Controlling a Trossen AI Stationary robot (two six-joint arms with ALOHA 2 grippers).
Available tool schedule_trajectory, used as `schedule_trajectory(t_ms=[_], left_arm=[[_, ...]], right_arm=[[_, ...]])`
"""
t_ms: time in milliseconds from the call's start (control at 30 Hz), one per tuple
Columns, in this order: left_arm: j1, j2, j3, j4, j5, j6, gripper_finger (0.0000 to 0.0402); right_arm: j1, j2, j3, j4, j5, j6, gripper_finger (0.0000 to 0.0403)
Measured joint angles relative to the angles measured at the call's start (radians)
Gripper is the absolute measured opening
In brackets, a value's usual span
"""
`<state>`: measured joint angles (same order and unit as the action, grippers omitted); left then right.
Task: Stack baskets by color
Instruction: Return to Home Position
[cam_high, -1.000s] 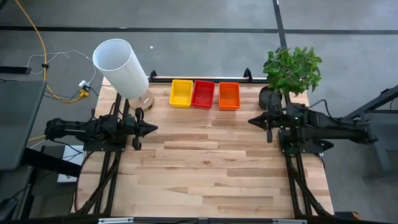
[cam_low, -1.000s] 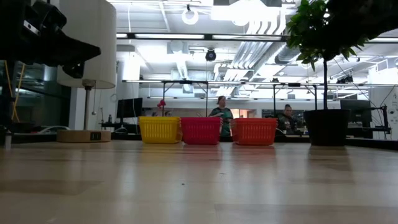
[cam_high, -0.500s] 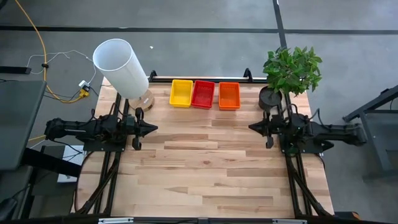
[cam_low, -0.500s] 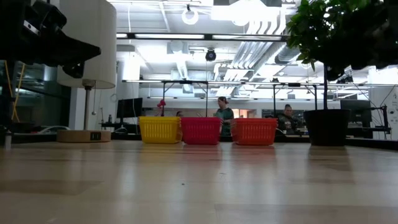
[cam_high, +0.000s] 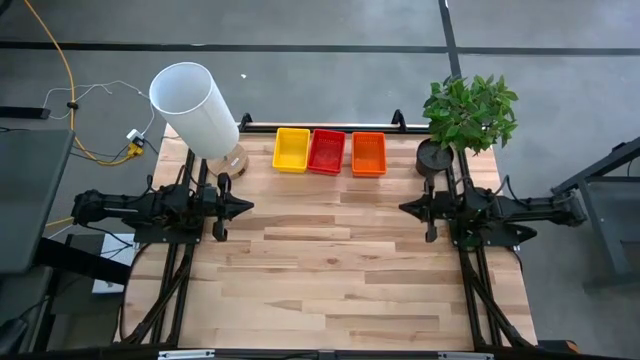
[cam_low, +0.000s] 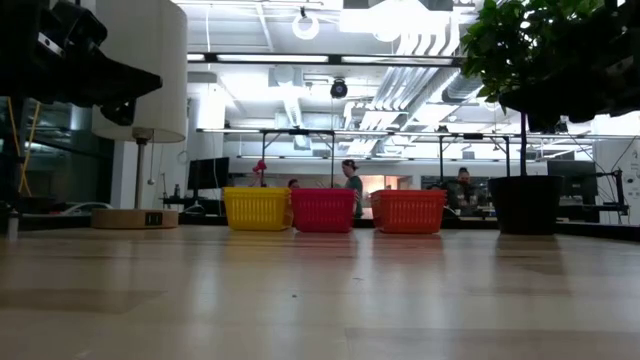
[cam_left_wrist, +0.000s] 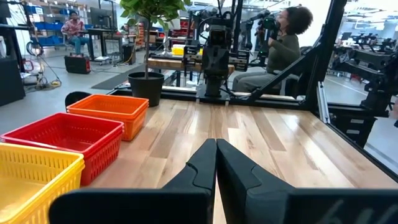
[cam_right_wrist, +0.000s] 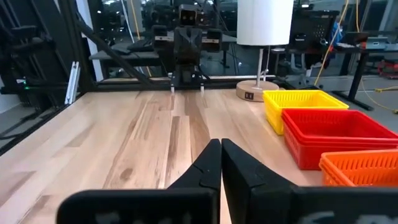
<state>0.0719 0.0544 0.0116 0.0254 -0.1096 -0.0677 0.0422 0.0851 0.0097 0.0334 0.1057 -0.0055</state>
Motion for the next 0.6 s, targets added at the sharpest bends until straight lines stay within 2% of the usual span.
schedule_trajectory(t_ms=[600], left_arm=[[0.0,0.0,0.0,0.0,-0.003,0.0,0.0001]], right_arm=[[0.0,0.007,0.0,0.0,-0.008,0.024,0.0]])
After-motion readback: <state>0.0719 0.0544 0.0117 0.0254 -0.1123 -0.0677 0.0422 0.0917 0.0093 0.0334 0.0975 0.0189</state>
